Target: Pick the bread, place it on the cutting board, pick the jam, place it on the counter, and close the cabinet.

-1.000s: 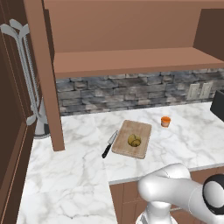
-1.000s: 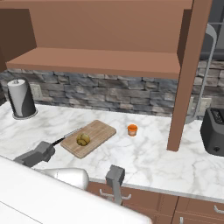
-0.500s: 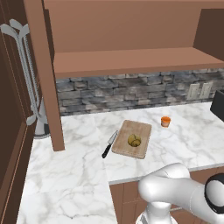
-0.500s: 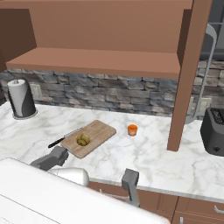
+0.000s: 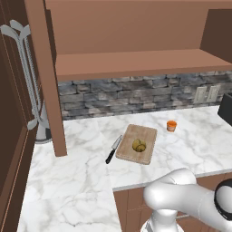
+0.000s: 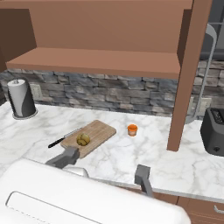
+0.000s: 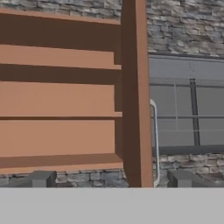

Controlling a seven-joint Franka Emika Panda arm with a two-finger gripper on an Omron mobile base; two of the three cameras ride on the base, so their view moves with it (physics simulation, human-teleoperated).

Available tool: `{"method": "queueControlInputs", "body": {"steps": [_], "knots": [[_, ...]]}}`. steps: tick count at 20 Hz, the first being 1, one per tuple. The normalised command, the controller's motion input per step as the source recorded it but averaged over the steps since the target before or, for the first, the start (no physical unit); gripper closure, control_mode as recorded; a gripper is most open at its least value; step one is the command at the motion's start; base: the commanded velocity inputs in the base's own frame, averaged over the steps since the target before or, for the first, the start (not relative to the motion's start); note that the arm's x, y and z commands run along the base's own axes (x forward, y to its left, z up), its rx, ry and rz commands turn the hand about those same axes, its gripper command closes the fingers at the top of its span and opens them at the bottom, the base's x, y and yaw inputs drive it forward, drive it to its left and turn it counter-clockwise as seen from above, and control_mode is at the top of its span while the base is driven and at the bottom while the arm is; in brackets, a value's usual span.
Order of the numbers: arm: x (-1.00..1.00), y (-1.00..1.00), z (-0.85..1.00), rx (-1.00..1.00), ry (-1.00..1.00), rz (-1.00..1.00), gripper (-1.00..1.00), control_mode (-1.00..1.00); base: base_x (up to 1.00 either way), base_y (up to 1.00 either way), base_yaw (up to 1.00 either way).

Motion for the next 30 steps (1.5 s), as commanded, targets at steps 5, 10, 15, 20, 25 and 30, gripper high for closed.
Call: {"method": "queueControlInputs", "body": {"steps": [5,10,15,20,25,30], "knots": [[0.16,-0.06,-0.03,0.0,0.0,0.07,-1.0,-1.0,0.0,0.0,0.0],[0.17,-0.03,0.0,0.0,0.0,0.05,-1.0,-1.0,0.0,0.0,0.0],[0.11,0.0,0.0,0.0,0.0,0.04,-1.0,-1.0,0.0,0.0,0.0],[0.04,0.0,0.0,0.0,0.0,0.04,-1.0,-1.0,0.0,0.0,0.0],[0.12,0.0,-0.01,0.0,0.0,0.03,-1.0,-1.0,0.0,0.0,0.0],[0.14,-0.04,-0.03,0.0,0.0,0.04,-1.0,-1.0,0.0,0.0,0.0]]}}
